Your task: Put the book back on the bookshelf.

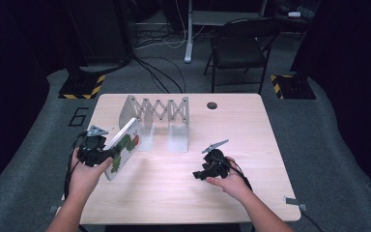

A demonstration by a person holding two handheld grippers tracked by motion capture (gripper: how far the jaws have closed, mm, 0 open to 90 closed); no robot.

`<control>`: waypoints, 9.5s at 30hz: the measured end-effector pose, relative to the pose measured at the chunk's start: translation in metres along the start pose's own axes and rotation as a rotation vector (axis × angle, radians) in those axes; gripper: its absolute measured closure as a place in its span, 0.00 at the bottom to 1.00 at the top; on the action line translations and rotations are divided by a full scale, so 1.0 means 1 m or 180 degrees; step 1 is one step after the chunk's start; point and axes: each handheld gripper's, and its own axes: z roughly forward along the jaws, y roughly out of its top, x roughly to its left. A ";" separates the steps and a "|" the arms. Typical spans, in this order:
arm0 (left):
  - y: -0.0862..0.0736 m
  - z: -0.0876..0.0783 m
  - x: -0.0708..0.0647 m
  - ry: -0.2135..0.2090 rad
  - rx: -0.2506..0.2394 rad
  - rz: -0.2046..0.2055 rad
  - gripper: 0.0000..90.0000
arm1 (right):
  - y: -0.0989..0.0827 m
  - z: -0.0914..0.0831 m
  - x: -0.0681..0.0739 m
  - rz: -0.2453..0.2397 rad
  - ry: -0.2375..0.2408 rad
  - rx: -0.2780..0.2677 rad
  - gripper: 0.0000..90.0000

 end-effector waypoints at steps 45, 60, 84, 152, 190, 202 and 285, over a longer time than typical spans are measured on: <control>0.026 0.050 0.007 0.0465 -0.0045 -0.0397 0.84 | 0.000 0.002 -0.002 -0.0064 0.0004 0.0000 0.45; 0.032 0.068 0.002 0.0546 -0.0033 -0.0447 0.84 | 0.000 0.003 -0.003 -0.0067 0.0012 0.0004 0.45; 0.035 0.096 -0.011 0.0617 -0.0032 -0.0410 0.84 | 0.000 0.002 -0.001 -0.0028 0.0026 0.0019 0.45; 0.028 0.132 -0.019 0.0592 -0.0049 -0.0420 0.83 | 0.000 0.006 0.000 -0.0076 0.0026 0.0068 0.45; 0.028 0.128 -0.017 0.0743 -0.0066 -0.0457 0.62 | 0.000 0.008 0.001 -0.0090 0.0020 0.0065 0.45; 0.029 0.121 -0.024 0.0704 -0.0101 -0.0434 0.57 | 0.000 0.008 0.001 -0.0099 0.0014 0.0065 0.45; -0.014 0.011 -0.077 -0.0544 -0.0260 0.0412 0.61 | -0.002 0.008 0.001 -0.0035 -0.0021 0.0107 0.45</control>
